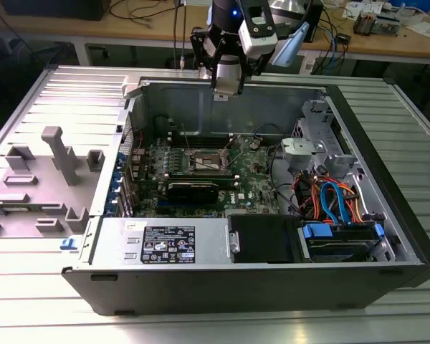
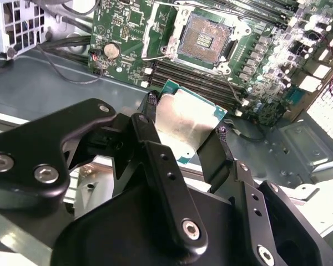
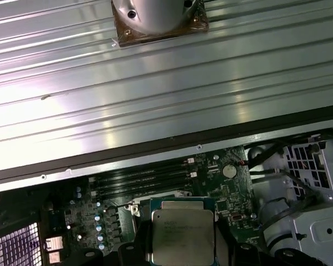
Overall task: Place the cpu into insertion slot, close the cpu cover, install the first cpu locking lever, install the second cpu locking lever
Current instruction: 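Place the cpu into insertion slot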
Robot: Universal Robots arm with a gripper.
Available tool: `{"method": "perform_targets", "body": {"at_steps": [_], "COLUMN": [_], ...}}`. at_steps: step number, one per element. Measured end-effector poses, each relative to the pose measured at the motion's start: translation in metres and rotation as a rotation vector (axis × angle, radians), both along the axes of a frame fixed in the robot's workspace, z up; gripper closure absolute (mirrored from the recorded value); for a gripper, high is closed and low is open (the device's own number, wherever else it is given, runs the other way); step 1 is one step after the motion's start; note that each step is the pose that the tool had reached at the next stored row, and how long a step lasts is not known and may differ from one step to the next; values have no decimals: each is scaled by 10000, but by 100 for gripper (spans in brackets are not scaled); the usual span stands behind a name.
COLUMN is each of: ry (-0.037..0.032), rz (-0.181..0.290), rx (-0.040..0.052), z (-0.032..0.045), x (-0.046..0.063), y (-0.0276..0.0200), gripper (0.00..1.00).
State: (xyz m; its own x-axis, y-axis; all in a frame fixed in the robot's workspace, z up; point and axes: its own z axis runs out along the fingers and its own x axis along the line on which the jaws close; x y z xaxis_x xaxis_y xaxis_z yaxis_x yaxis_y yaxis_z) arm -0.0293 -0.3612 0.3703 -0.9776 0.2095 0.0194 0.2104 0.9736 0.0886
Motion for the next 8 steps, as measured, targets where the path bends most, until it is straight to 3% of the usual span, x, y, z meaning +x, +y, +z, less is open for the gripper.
{"method": "perform_targets", "body": {"at_steps": [8], "ry": [-3], "rz": [-66], "rx": [5], "z": [-2], "x": [-1], "y": [-5], "gripper": [45]}}
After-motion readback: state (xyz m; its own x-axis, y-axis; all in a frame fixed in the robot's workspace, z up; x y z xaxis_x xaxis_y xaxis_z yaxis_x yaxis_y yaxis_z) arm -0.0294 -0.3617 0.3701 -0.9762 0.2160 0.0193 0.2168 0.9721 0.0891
